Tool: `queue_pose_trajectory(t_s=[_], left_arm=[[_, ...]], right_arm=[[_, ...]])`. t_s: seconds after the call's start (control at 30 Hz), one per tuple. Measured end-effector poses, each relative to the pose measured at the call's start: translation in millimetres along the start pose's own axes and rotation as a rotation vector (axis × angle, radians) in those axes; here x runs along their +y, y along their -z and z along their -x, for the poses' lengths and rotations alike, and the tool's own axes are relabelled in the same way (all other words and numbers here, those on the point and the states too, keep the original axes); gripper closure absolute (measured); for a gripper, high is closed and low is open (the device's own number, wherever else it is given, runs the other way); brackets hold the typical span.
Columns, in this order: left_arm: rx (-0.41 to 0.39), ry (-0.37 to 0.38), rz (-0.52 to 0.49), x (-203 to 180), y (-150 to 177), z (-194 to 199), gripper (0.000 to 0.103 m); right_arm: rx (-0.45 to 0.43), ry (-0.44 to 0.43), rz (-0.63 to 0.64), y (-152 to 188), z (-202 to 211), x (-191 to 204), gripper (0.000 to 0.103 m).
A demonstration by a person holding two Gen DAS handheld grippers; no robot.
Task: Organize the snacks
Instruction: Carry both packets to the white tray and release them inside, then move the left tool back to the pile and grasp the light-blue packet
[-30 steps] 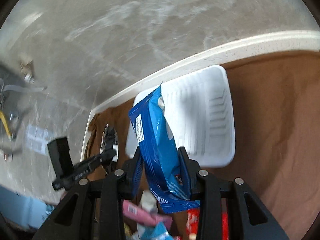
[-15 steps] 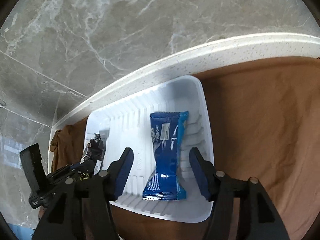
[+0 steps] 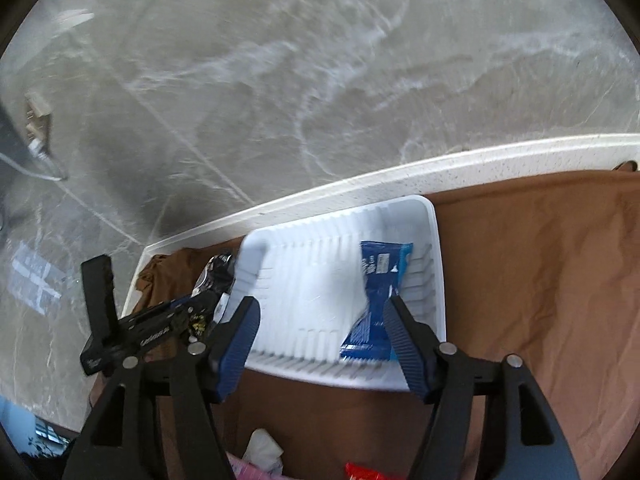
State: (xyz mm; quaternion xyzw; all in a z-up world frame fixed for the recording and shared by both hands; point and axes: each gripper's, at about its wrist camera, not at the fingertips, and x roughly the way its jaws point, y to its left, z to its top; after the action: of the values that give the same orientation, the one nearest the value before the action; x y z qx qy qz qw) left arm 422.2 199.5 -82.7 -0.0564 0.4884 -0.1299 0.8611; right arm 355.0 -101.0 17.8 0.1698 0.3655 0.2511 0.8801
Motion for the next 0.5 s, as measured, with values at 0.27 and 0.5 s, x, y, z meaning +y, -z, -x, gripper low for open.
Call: queue_pose_trajectory(t_s=[0.27,0.5], left_arm=[[0.063,-0.038,-0.026,-6.9,3.8,-29.1,0.087],[0.093,-0.021,0.012,-3.9,9.7,-42.7,0.087]], right_arm=[[-0.037,-0.022,-0.005,32.6,36.2,8.0,0.032],[-0.037,-0.022,-0.037,50.7,51.2,5.5,0.031]])
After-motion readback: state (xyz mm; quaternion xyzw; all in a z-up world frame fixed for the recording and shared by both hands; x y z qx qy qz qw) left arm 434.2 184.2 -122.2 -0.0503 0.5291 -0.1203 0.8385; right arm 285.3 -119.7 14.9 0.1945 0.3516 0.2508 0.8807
